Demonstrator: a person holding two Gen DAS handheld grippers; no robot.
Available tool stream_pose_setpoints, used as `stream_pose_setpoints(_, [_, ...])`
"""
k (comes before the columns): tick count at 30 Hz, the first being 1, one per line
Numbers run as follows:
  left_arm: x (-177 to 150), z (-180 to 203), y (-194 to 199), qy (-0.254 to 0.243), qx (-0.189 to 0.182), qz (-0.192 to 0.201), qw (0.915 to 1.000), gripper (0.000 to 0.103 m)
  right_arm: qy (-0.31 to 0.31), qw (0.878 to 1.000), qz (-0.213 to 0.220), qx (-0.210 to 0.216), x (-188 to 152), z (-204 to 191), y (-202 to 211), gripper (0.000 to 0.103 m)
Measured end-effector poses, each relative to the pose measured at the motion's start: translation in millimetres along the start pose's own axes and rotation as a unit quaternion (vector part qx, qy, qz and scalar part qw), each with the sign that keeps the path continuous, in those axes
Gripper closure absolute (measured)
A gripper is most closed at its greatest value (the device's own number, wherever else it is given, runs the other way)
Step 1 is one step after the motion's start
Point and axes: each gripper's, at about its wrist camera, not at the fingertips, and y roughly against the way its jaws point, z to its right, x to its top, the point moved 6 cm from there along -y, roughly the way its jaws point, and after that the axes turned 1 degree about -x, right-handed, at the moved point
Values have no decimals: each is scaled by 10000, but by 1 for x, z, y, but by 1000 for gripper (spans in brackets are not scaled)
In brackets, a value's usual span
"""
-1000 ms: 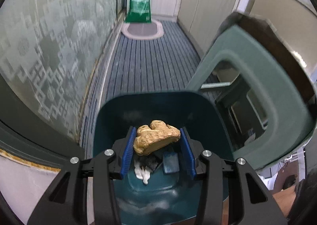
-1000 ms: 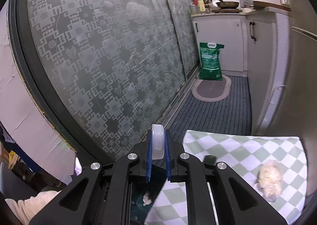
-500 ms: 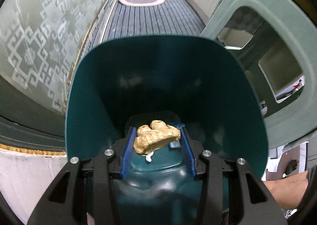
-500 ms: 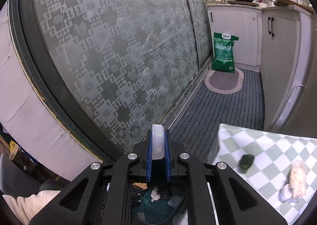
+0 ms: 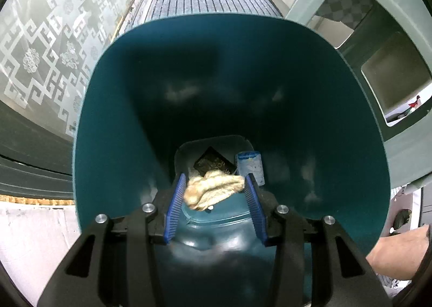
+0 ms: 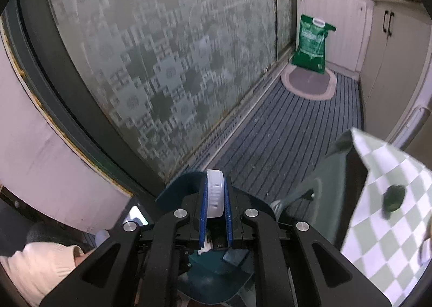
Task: Collect trash
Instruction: 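Lower the white cap into the teal bin and open the right gripper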
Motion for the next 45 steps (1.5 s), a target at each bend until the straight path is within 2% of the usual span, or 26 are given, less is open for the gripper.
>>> stream_pose_setpoints(7, [6,1,25,56,-47,308,9995,51,84,9996,-249,-110,-15,-1,-21,92])
stream_pose_setpoints(11, [12,-3,45,97,63,603,9981,61,112,9994,-275,-192,-18,1,-23,92])
stream_pose_setpoints(13, [17,-10,61,234,64,848,9961,63,109,9993,-287,-207,-18,3,-24,92])
stream_pose_setpoints(16, [27,-19,89,401,75,1264,9911,70,131,9991,-331,-208,-20,2,-28,92])
stream_pose_setpoints(20, [39,-24,134,529,12,1937,9796,74,186,9988,-407,-200,-24,-2,-36,92])
stream_pose_setpoints(26, [51,-19,185,581,-130,2615,9634,78,283,9979,-550,-171,-32,-9,-49,92])
stream_pose_setpoints(35, [61,-2,217,616,-375,3026,9504,82,476,9950,-871,-129,-50,-24,-82,92])
stream_pose_setpoints(45, [61,-6,242,634,-534,3304,9402,82,777,9861,-1450,-230,-84,-34,-120,92])
